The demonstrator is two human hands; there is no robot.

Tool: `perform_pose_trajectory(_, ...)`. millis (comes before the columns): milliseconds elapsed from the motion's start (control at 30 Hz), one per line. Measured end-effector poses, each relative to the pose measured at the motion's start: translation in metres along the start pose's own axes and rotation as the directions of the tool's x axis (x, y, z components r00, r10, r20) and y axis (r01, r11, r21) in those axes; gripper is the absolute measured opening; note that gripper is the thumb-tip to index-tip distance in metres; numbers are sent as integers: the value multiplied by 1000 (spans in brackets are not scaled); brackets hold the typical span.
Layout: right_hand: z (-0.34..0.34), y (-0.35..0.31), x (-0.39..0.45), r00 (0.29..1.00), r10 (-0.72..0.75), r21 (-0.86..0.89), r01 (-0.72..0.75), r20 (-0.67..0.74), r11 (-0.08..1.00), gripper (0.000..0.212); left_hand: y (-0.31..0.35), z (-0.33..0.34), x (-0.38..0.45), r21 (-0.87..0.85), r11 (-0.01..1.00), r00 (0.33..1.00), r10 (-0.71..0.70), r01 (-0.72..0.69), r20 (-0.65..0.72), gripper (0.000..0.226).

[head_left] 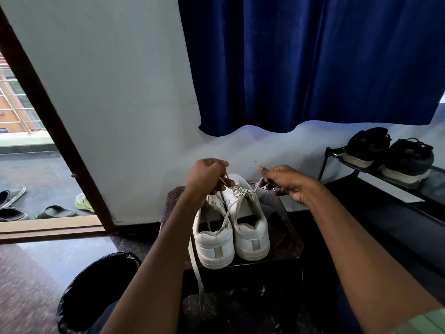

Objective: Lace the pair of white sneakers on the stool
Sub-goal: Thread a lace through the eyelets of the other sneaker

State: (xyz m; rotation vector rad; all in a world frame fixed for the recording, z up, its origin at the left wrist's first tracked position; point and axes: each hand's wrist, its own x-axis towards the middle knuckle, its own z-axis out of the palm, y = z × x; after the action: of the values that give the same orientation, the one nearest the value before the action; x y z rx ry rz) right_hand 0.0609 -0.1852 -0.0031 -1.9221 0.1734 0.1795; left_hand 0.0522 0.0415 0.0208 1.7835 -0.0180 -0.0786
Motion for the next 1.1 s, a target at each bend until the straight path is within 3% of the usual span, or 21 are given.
perform_pose_trajectory(100,5,-1,2,997,38,213,-51,67,976,38,6,-6,0,-282,918,948,-217,279,232,32)
perform_pose_trajectory(200,11,-7,3,994,69,415,-99,87,905,44,3,-11,6,-426,857,950,-209,292,230,44)
perform_pose_trajectory(267,13,-6,6,997,74,400,-78,25,913,44,-1,-11,10,-248,945,972,-183,215,145,35)
perform_pose_trajectory(333,14,-2,8,998,44,258,-31,-45,966,40,-7,-11,13,134,984,986,-131,117,100,22)
perform_pose_trajectory(433,11,5,6,1000,-14,-88,12,-19,996,36,-18,-13,18,574,809,978,9,-129,208,22)
perform_pose_trajectory(500,8,7,2,997,4,-190,10,72,982,39,-21,-15,17,645,725,961,83,-239,263,13)
perform_pose_trajectory(567,7,6,1,993,8,-172,12,115,985,42,-20,-14,15,668,682,951,151,-298,269,10)
perform_pose_trajectory(733,16,-4,0,999,7,179,-14,37,984,43,-14,-4,12,333,922,956,108,-199,272,27)
perform_pose_trajectory(867,19,-7,6,996,90,592,-80,13,802,41,-16,1,13,296,930,950,130,-216,285,22)
perform_pose_trajectory(933,21,-8,6,994,110,643,-78,-9,762,46,-21,1,15,338,904,941,160,-261,298,11)
perform_pose_trajectory(967,20,-8,6,994,97,552,-50,-56,832,47,-23,0,15,382,880,935,162,-281,315,11)
perform_pose_trajectory(1033,14,-4,4,991,-14,113,29,-133,993,49,-26,0,16,482,825,929,128,-294,347,25)
perform_pose_trajectory(1100,6,-5,-3,998,-54,-301,39,-43,953,51,-28,0,15,565,773,926,76,-290,371,43)
